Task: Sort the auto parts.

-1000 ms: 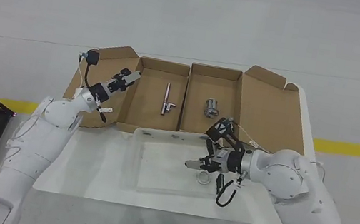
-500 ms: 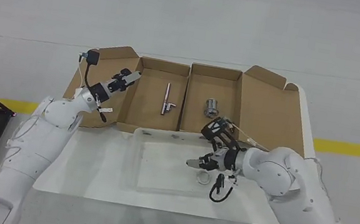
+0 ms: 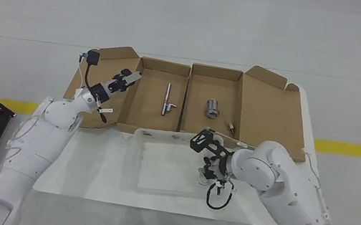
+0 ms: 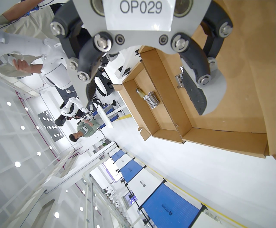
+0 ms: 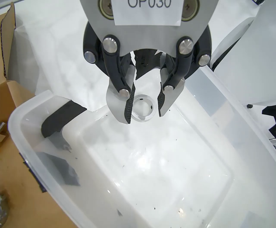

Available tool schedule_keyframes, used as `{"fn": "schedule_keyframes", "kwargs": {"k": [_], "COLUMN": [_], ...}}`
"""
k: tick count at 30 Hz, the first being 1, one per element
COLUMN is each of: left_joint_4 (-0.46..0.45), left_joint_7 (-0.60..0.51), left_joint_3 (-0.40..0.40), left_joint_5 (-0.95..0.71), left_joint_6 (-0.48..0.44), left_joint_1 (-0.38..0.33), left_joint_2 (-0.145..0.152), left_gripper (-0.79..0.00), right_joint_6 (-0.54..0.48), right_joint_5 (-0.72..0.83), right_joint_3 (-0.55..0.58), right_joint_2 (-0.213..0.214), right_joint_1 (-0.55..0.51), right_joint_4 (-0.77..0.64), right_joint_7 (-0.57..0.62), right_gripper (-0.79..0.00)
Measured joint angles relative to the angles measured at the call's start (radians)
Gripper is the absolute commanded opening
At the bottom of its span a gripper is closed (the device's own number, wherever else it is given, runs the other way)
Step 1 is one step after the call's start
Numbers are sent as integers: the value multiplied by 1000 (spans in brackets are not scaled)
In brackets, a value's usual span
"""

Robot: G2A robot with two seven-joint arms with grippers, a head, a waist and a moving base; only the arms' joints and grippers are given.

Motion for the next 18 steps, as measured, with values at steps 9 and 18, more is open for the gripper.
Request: {"fn": "schedule_keyframes", "kwargs": {"k": [9,18], "left_joint_4": [0,0], "left_joint_7": [0,0], "left_joint_3": [0,0], "left_joint_5": [0,0], "left_joint_6": [0,0], "left_joint_1": [0,0], "left_joint_2": [0,0], "left_gripper": [0,0], "right_joint_6": [9,33], "right_joint_5": [-36,-90], "right_joint_3": [-51,-89], "right_joint_2": [-6,-11], "right_joint_1": [27,40], "right_joint_4": [32,61], "right_joint_7": [37,45], "right_gripper": [-554,-536]}}
